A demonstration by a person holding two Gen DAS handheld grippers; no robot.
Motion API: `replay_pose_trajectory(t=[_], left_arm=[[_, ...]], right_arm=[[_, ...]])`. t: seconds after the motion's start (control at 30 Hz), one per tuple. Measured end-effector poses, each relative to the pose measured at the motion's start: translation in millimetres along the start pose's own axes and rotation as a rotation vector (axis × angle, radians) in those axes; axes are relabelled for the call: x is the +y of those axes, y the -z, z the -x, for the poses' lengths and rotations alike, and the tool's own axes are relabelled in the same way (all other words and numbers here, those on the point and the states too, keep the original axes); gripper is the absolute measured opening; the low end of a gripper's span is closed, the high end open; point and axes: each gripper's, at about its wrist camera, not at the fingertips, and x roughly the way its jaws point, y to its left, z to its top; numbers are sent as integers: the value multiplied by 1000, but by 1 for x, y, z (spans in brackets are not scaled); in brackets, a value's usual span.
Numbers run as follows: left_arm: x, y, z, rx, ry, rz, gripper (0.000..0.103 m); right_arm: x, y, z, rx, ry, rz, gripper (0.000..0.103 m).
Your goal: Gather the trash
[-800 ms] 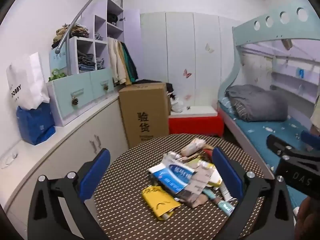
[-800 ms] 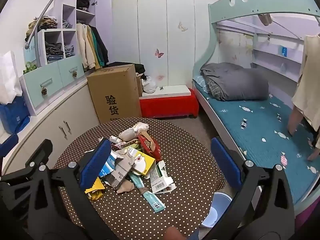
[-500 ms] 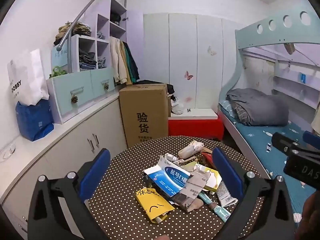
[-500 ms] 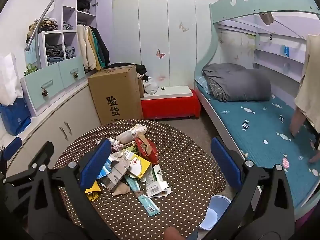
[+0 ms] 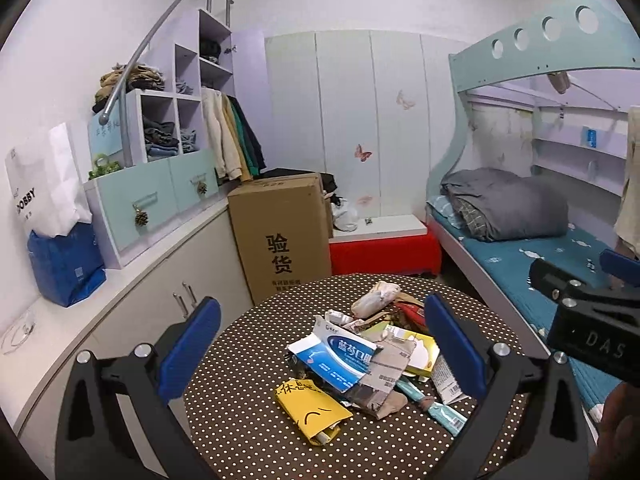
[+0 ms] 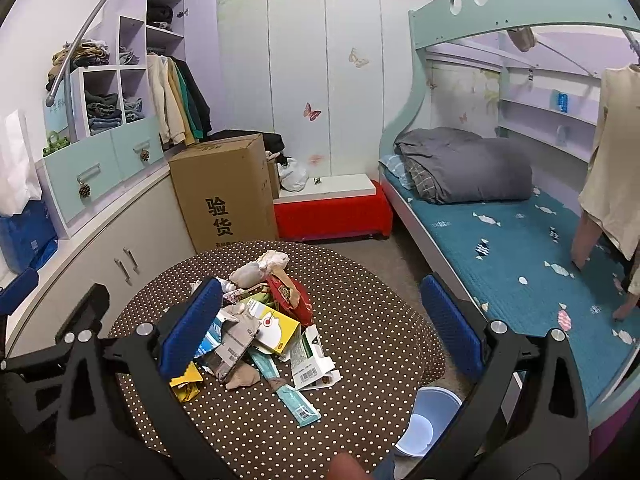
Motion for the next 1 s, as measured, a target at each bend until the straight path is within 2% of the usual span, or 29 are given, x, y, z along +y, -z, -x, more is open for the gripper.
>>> replay_pose_trajectory(t=[0.4,0.77,1.0], left_arm=[[23,6,-5,13,26,47,99],[29,8,-14,21,16,57,99],[37,17,-25,66,16,77,99]], right_arm=[[19,2,-4,16,2,32,98],[28,3,-13,28,-3,56,98],[28,6,-22,51,-11,63,98]])
